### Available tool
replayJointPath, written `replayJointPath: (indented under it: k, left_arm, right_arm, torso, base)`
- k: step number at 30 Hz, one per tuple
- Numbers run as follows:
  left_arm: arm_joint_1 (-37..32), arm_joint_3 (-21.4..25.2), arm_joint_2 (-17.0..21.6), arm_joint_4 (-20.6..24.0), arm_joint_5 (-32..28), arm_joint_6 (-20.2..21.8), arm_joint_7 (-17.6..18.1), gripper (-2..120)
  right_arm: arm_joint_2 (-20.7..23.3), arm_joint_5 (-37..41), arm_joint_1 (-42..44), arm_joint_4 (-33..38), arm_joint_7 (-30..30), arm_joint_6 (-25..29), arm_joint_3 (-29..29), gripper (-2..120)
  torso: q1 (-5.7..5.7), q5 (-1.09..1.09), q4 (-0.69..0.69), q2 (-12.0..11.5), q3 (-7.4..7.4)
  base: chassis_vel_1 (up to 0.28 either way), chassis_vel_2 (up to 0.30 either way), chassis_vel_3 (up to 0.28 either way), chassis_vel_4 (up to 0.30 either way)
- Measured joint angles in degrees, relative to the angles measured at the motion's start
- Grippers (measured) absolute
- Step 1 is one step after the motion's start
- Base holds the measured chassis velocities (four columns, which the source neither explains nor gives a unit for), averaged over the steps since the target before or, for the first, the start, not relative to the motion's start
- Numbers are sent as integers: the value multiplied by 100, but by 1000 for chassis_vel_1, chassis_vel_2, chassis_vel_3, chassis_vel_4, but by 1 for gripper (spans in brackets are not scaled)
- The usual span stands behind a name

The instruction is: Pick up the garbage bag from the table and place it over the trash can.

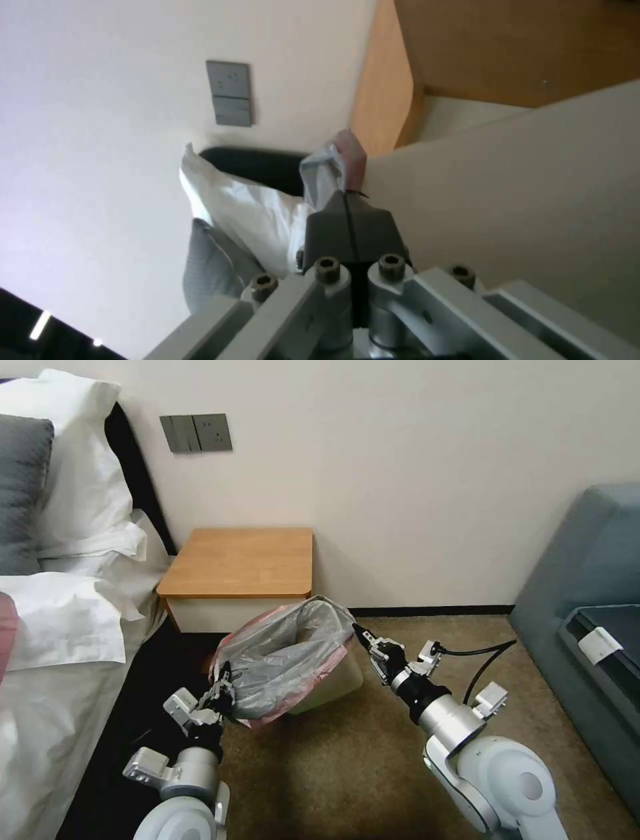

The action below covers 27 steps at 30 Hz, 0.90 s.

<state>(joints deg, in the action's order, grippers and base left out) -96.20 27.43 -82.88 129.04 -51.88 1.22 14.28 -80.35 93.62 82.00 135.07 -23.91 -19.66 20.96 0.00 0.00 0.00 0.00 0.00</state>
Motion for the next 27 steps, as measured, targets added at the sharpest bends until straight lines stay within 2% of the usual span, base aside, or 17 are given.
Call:
replayJointPath:
  k: [5, 11, 12, 13, 17, 18, 21, 23, 25, 26, 27]
  left_arm:
    - [22, 4, -1, -1, -11, -3, -3, 9]
    - [33, 45, -1, 27, -214, -4, 49, 9]
    - [32, 61, 2, 33, -286, -4, 83, 9]
    - [32, 61, 2, 33, -286, -4, 83, 9]
    - [27, 82, 8, 99, -545, 24, 209, 9]
    - [27, 82, 8, 99, -545, 24, 209, 9]
    - [31, 74, 5, 132, -630, 47, 238, 9]
    - [33, 69, 0, 136, -644, 51, 244, 9]
    - [30, 65, -6, 140, -656, 57, 251, 9]
    - [30, 65, -6, 140, -656, 57, 251, 9]
    - [23, 64, -9, 145, -657, 59, 252, 9]
  right_arm:
    - [58, -97, 154, 62, -46, -101, 21, 0]
    - [-26, 241, 298, 171, -31, -230, 192, 2]
    - [-57, 319, 344, 203, 4, -218, 216, 7]
    - [-57, 319, 344, 203, 4, -218, 216, 7]
    - [-155, 537, 400, 234, 144, -75, 231, 26]
    - [-155, 537, 400, 234, 144, -75, 231, 26]
    - [-220, 172, 322, 37, 414, -69, 128, 40]
    - [-249, 73, 277, -42, 488, -69, 90, 43]
    - [-340, -96, 166, -201, 550, -67, 25, 55]
    - [-340, -96, 166, -201, 550, -67, 25, 55]
    - [-393, -232, 101, -285, 601, -65, -12, 62]
  torso:
    - [0, 0, 0, 0, 0]
    - [0, 0, 0, 0, 0]
    - [0, 0, 0, 0, 0]
    - [0, 0, 0, 0, 0]
    - [0, 0, 0, 0, 0]
    - [0, 0, 0, 0, 0]
    - [0, 0, 0, 0, 0]
    - [0, 0, 0, 0, 0]
    - [0, 0, 0, 0, 0]
    - [0, 0, 0, 0, 0]
    - [0, 0, 0, 0, 0]
  base:
    - [0, 0, 0, 0]
    - [0, 0, 0, 0]
    - [0, 0, 0, 0]
    - [0, 0, 0, 0]
    - [0, 0, 0, 0]
    - [0, 0, 0, 0]
    - [0, 0, 0, 0]
    - [0, 0, 0, 0]
    - [0, 0, 0, 0]
    - [0, 0, 0, 0]
    - [0, 0, 0, 0]
